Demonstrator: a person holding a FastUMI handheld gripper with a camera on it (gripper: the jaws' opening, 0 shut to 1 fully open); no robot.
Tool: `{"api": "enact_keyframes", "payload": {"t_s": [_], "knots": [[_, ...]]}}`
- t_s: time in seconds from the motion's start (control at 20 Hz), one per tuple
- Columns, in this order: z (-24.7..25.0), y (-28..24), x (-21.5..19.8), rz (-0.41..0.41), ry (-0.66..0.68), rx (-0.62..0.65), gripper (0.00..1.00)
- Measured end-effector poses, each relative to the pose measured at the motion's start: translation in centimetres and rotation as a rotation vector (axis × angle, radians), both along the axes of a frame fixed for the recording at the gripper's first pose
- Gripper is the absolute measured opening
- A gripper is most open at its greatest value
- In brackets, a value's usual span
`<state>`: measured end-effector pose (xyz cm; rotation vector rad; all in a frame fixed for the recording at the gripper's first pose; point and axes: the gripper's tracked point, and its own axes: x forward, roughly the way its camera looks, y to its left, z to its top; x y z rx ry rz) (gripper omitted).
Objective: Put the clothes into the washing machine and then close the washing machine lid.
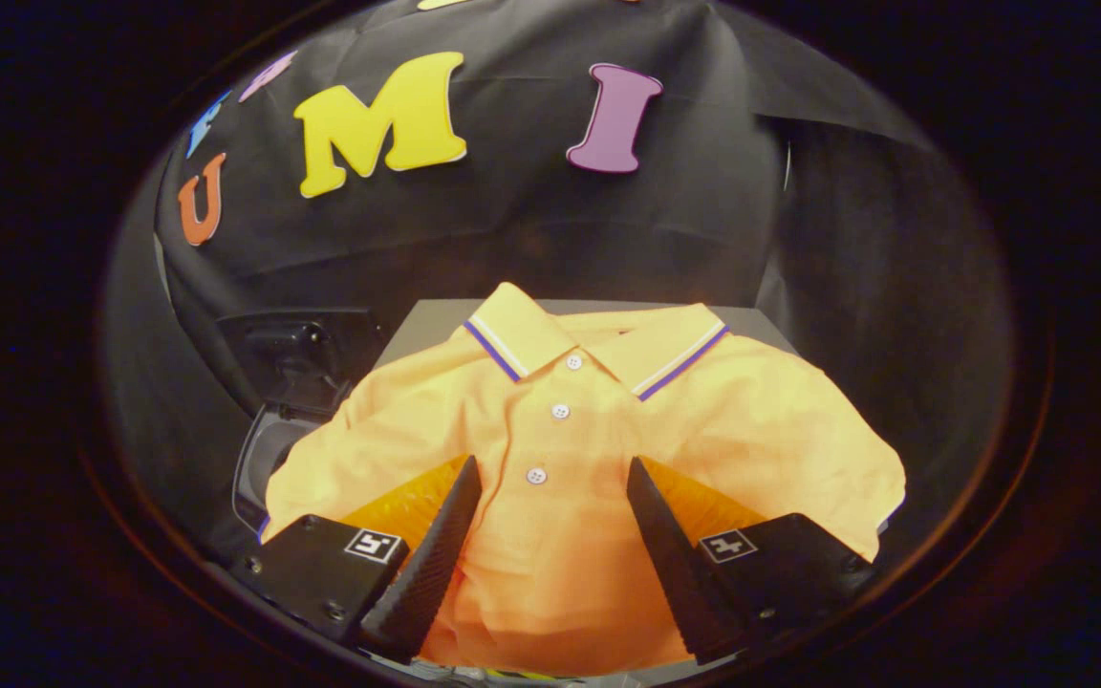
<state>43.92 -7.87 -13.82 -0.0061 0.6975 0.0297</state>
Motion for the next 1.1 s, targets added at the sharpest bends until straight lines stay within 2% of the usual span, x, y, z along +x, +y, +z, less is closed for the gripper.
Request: {"api": "enact_keyframes", "payload": {"t_s": [0.05,0.1,0.4,0.6,0.85,1.1], "knots": [[0.1,0.4,-0.1,-0.002,0.017,0.001,0.96],[0.3,0.8,0.0,0.010,0.028,-0.008,0.88],[0.2,2.6,-0.2,0.052,0.034,-0.105,0.15],[0.4,2.7,-0.6,0.073,0.033,-0.111,0.07],[1.4,3.2,-1.0,0.079,0.020,-0.080,0.06],[3.9,7.2,-2.4,0.129,0.010,0.014,0.06]]}}
